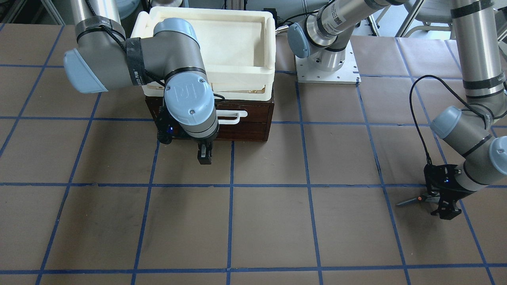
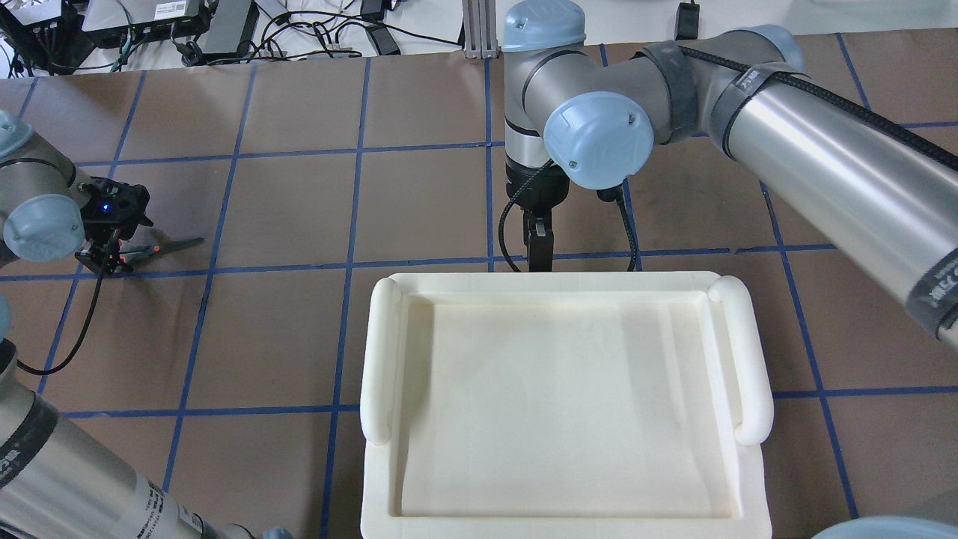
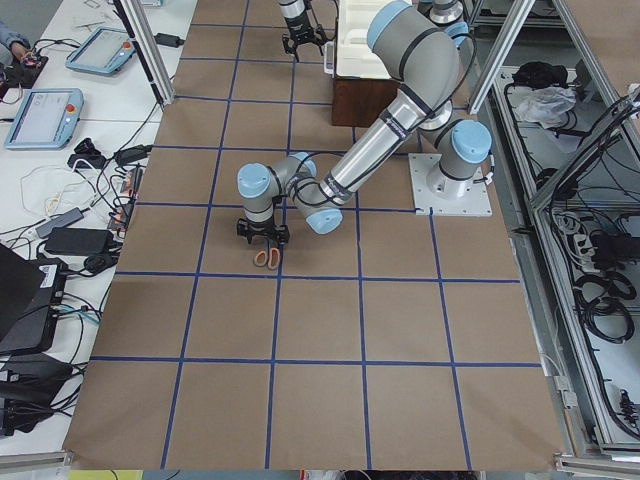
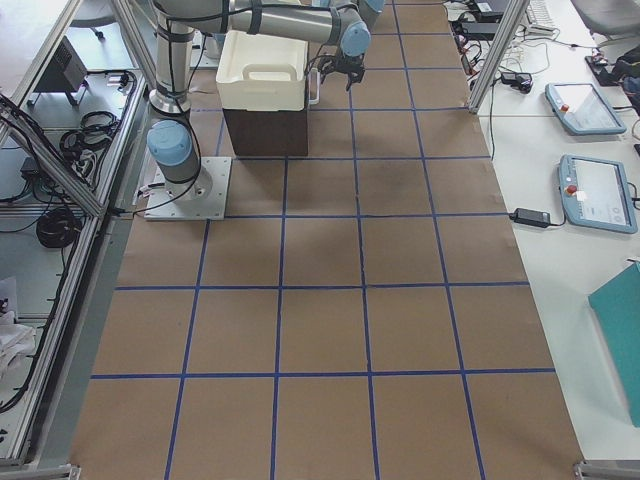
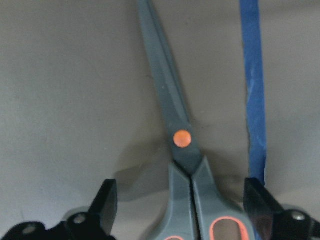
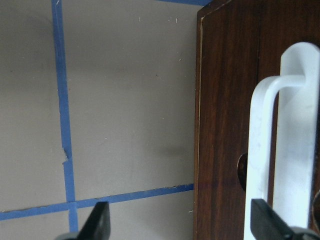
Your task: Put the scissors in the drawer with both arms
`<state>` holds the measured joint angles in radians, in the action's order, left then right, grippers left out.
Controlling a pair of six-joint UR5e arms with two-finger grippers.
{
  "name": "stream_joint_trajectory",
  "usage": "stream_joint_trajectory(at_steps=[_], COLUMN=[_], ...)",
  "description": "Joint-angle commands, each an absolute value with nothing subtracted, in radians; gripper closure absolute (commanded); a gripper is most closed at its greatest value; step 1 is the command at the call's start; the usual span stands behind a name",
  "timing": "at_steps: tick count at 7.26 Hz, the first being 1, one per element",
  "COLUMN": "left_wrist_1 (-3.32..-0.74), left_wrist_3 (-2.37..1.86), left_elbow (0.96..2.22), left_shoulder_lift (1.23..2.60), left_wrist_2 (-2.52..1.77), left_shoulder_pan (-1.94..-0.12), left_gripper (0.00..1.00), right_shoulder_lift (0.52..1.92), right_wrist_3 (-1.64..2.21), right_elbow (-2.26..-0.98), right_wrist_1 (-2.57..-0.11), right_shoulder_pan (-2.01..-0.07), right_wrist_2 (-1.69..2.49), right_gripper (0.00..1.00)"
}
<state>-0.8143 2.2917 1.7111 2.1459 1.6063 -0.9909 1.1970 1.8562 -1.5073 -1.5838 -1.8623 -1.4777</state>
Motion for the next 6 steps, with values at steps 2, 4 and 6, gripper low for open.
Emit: stream_joint_trajectory(at_steps=[2,4,6], left_wrist_1=[-0.824,-0.831,-0.837], left_wrist_3=[2.283,2.281,2.281], left_elbow=[1.713,1.718,1.718], left_shoulder_lift=[2.137,2.137,2.137], left_wrist_2=[1.608,1.606,1.606], left_shoulder_pan=[-0.986,-0.986,-0.988], left_gripper=[0.13,0.13,0.22], right_shoulder_lift=[1.186,1.177,1.166], right_wrist_3=[1.861,1.861,1.861], right_elbow=[-1.499,-1.502,-1.503], right_wrist_1=[-1.523,-1.513,-1.513], right_shoulder_pan=[-1.862,-1.862,-1.862], right_wrist_2=[-1.476,-1.462,-1.462], right_gripper=[0.0,0.0,0.0])
